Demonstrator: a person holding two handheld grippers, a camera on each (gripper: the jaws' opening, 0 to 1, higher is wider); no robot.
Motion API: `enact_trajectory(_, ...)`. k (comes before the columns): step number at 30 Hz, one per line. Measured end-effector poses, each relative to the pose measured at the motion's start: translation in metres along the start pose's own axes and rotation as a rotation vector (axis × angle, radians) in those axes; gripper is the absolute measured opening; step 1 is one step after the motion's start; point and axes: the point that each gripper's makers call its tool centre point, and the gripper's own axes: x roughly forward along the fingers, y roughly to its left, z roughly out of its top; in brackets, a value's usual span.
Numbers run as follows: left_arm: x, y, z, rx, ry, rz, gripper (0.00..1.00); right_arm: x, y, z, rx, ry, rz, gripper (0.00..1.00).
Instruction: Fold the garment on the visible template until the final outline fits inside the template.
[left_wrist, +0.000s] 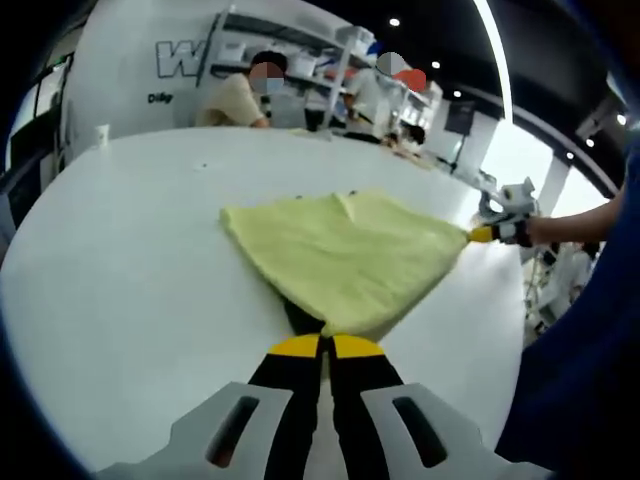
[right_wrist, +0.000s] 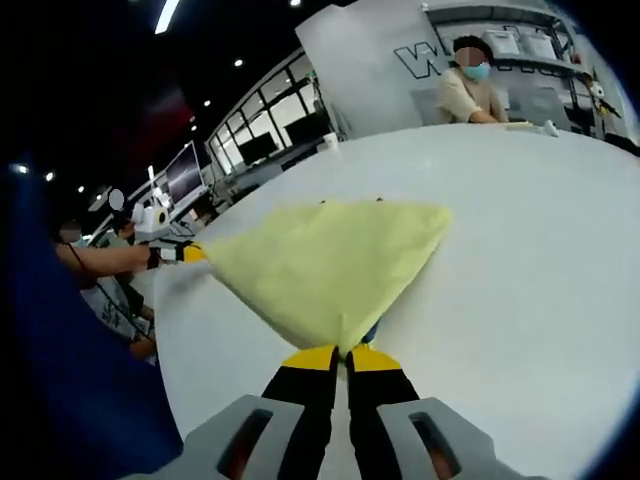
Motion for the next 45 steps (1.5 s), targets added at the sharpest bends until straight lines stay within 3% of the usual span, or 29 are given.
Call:
enact_trajectory(6, -0.002, 0.002, -0.002, -0.001, 0.002, 0.001, 0.00, -0.009, -0.006, -0.001, 0.000, -0.016, -0.032, 0.00)
enact_trajectory(22, -0.016, -0.008, -0.017, -0.020, 0.007, -0.002, 0.00, -0.018, 0.005, -0.014, 0.032, -0.005, -0.001, 0.00)
enact_trajectory(28, -0.026, 0.001, -0.015, -0.063, -0.027, 0.028, 0.00, -0.038, -0.016, -0.014, 0.070, -0.032, -0.064, 0.00)
enact_trajectory(34, -0.043, 0.009, -0.015, -0.065, -0.030, 0.065, 0.00, -0.037, -0.017, -0.007, 0.070, -0.062, -0.127, 0.00)
enact_trajectory(36, -0.054, 0.022, -0.018, -0.084, -0.036, 0.119, 0.00, -0.031, -0.012, 0.002, 0.063, -0.089, -0.144, 0.00)
enact_trajectory(39, -0.066, 0.028, -0.006, -0.116, -0.104, 0.152, 0.00, -0.017, 0.003, 0.020, 0.046, -0.141, -0.141, 0.00)
enact_trajectory(41, -0.064, 0.020, 0.007, -0.116, -0.140, 0.150, 0.00, -0.005, 0.020, 0.027, 0.002, -0.148, -0.113, 0.00)
enact_trajectory(43, -0.050, 0.002, 0.022, -0.106, -0.176, 0.106, 0.00, 0.013, 0.037, 0.029, -0.040, -0.149, -0.071, 0.00)
enact_trajectory(45, -0.027, -0.024, 0.030, -0.044, -0.161, 0.039, 0.00, 0.035, 0.065, 0.033, -0.058, -0.152, -0.004, 0.00)
